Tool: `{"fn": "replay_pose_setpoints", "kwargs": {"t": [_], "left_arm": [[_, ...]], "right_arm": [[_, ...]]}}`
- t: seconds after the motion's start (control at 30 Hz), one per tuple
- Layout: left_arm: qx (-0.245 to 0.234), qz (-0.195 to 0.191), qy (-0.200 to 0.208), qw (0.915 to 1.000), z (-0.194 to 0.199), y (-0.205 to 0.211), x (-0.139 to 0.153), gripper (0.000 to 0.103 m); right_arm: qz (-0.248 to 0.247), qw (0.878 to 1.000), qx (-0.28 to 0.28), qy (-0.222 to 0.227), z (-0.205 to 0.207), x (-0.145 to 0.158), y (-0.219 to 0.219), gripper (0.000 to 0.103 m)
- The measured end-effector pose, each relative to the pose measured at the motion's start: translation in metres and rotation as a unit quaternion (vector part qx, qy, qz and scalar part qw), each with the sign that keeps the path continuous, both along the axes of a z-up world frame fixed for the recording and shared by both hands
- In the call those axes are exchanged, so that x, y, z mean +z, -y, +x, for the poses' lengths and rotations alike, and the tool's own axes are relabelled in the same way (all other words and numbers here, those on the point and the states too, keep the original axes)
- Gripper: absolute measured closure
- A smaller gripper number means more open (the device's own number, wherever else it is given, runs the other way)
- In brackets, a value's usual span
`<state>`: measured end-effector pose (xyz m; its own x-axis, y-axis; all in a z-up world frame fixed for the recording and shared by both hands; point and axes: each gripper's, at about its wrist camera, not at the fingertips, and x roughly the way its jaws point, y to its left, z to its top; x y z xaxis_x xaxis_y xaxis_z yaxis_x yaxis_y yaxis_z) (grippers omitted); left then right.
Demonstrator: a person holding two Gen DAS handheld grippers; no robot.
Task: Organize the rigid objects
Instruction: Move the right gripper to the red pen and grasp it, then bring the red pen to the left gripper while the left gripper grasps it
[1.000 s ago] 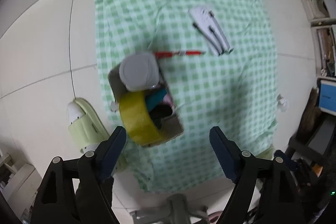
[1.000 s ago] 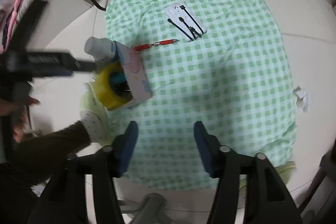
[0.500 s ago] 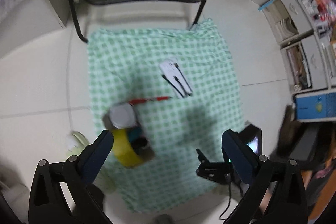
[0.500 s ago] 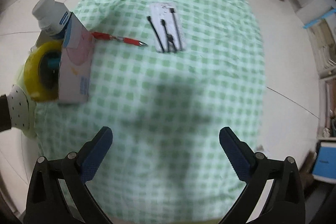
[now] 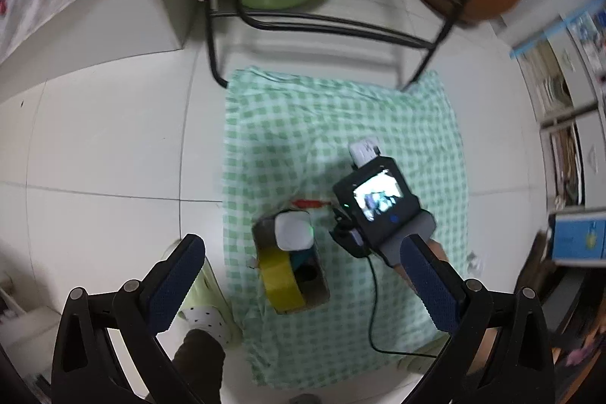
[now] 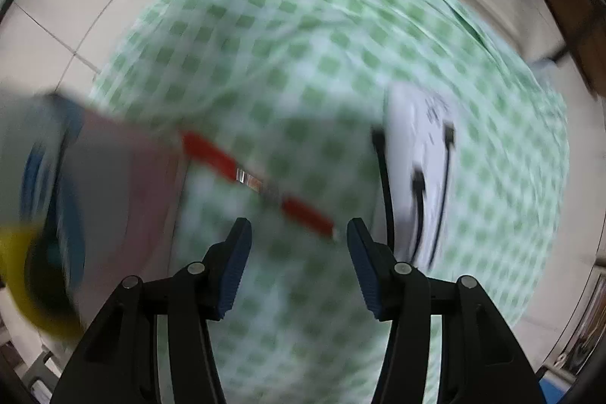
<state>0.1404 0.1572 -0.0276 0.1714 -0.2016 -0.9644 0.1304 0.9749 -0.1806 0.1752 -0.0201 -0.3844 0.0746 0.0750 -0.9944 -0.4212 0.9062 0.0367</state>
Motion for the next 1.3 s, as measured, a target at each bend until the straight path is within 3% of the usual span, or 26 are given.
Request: {"fn": "replay_pose_setpoints", "kwargs": {"t": [0.17,0.23,0.3,0.33,0.4,0.57,0.73,0.83,0.93,1.1,1.23,1.3], "left_arm": [[-0.003,0.016,0.004,0.9999,0.0,-0.006,0.0,0.0],[0.0,0.023,0.004,0.9997,0.0,-0.005,-0.001,0.0],[0.001,0.029,0.005,0.9996,0.0,-0.005,0.0,0.0],[0.002,0.036,0.007,0.9993,0.0,-0.005,-0.001,0.0],[0.006,0.059,0.01,0.9982,0.0,-0.002,-0.002,0.0],[0.003,0.088,0.001,0.9961,-0.005,0.018,-0.009,0.0],[-0.017,0.057,-0.056,0.9967,-0.016,0.043,-0.036,0.0],[-0.003,0.013,-0.106,0.9942,-0.019,0.047,-0.054,0.0],[0.024,-0.024,-0.126,0.9914,-0.018,0.045,-0.058,0.0],[0.055,-0.062,-0.15,0.9852,-0.018,0.04,-0.072,0.0],[0.08,-0.128,-0.195,0.9691,-0.022,0.035,-0.086,0.007],[0.077,-0.138,-0.201,0.9669,-0.024,0.033,-0.091,0.007]], "right_arm": [[-0.015,0.998,0.036,-0.039,0.009,-0.025,-0.022,0.049],[0.014,0.999,0.003,-0.048,0.011,-0.026,-0.016,0.058],[0.019,0.998,-0.03,-0.06,0.01,-0.025,-0.01,0.083],[0.023,0.996,-0.044,-0.069,0.007,-0.023,-0.006,0.087],[0.062,0.992,-0.068,-0.09,-0.004,-0.014,0.006,0.09],[0.165,0.973,-0.142,-0.08,-0.049,0.043,0.053,0.09],[0.252,0.945,-0.196,-0.072,-0.102,0.118,0.087,0.09],[0.258,0.94,-0.214,-0.055,-0.109,0.154,0.102,0.09],[0.264,0.938,-0.221,-0.022,-0.129,0.185,0.109,0.09],[0.283,0.919,-0.275,0.015,-0.153,0.206,0.113,0.09],[0.304,0.905,-0.291,0.059,-0.167,0.228,0.099,0.09],[0.324,0.894,-0.301,0.069,-0.172,0.236,0.095,0.09]]}}
